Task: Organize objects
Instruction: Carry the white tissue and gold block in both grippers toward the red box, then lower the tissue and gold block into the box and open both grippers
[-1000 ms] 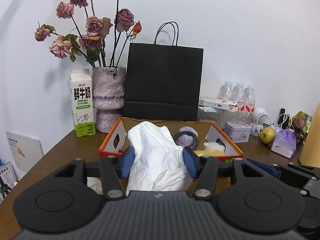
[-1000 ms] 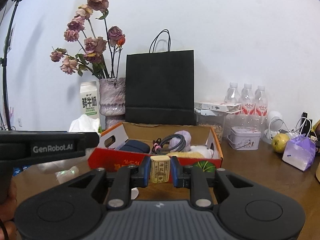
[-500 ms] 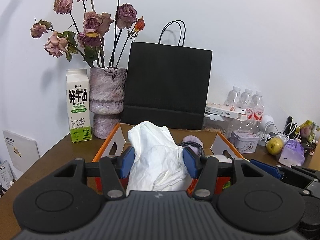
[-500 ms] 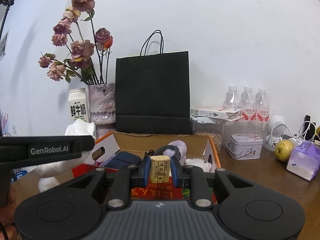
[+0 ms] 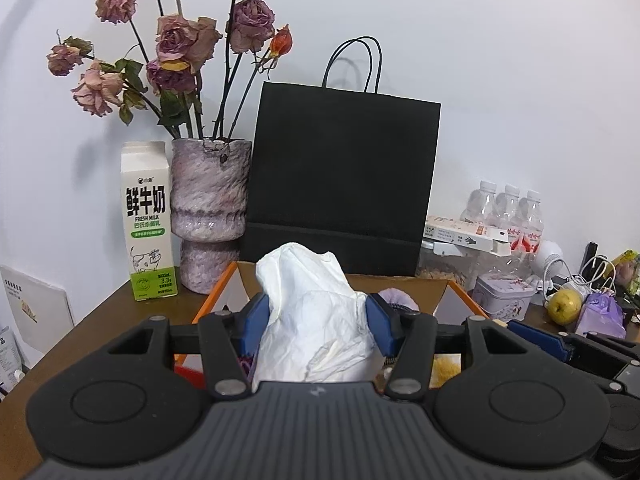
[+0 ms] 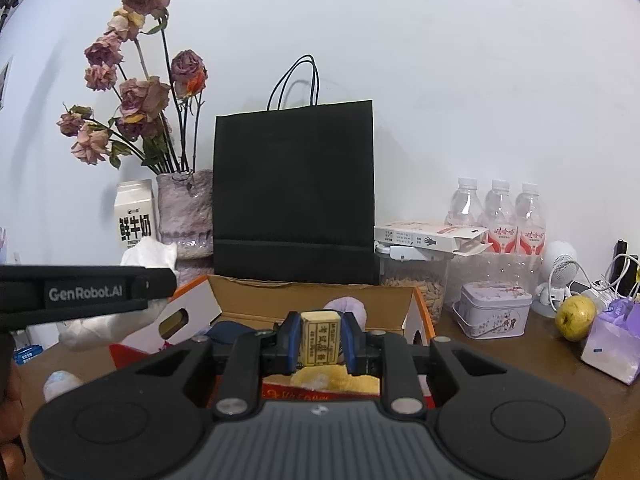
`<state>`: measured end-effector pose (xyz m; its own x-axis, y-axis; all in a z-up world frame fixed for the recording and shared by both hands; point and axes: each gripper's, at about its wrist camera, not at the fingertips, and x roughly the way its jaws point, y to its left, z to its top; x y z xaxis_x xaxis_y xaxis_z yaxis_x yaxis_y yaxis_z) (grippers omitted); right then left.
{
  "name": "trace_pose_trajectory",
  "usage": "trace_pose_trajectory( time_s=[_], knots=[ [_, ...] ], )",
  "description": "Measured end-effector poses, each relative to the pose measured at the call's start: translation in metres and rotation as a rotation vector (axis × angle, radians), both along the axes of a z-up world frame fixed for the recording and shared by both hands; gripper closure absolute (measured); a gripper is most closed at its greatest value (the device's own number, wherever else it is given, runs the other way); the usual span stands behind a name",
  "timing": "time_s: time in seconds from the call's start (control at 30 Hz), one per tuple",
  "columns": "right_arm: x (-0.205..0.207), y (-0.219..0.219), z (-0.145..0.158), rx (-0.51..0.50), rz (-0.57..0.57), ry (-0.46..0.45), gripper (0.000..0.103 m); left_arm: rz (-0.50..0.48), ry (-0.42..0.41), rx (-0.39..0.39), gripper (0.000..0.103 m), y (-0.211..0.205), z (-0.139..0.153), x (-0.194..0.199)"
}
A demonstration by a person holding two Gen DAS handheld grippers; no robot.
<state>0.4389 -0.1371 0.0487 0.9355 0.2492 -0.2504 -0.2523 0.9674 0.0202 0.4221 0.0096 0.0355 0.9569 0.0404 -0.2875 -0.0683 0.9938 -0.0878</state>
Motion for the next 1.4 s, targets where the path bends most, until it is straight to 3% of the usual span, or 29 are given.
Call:
trace_pose_trajectory(
  time_s=[1.27,1.4],
  knots=[
    [0.098,0.005,-0.021,-0.055,-0.025,0.048,0.083,-0.005,0.044,0.070,0.048,0.008,-0.023,0.093],
    [0.100,0.006,-0.023,-0.063,-0.026,0.065,0.082,-0.007,0.037,0.068,0.041,0.008,-0.024,0.093]
  ],
)
